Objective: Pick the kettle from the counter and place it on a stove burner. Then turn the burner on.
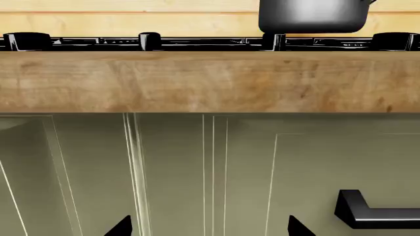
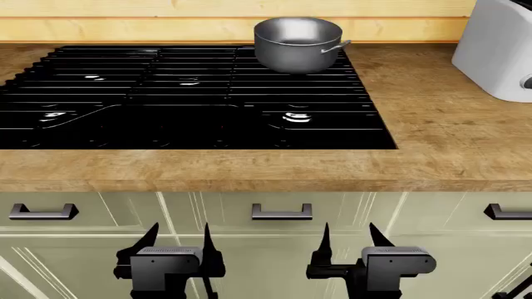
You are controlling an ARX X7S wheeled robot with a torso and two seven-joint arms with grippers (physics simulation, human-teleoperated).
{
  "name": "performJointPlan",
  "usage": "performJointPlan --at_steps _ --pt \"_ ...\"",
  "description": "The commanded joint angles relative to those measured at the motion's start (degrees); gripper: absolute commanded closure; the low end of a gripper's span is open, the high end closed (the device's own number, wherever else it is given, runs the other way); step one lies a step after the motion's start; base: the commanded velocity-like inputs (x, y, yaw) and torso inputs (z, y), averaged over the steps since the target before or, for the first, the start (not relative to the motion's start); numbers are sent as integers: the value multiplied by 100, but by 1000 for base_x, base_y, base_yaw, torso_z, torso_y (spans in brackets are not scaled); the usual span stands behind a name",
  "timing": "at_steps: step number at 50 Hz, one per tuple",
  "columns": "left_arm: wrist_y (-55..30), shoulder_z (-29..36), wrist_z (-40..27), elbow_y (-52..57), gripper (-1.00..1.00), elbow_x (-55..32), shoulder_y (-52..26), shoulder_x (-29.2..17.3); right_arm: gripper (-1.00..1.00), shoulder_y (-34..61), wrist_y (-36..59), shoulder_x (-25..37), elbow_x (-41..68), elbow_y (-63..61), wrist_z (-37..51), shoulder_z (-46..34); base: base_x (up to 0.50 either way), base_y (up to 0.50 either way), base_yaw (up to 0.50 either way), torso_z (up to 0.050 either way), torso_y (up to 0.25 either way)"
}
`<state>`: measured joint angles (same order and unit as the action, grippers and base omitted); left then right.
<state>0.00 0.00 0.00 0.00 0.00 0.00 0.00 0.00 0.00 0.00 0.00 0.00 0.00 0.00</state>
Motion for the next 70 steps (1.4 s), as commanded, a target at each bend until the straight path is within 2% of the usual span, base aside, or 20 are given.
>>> performJointPlan --at_steps 1,13,70 --pt "-4 100 -113 -9 -100 -94 -10 -88 -100 4 51 87 63 -5 137 -117 0 0 0 0 0" --pt "4 313 -342 -8 -100 -283 -3 -286 -100 30 -67 283 250 50 333 -358 0 39 0 0 0" --pt "42 757 -813 -21 -100 -646 -33 -657 -100 68 -110 656 580 71 805 -827 0 500 0 0 0"
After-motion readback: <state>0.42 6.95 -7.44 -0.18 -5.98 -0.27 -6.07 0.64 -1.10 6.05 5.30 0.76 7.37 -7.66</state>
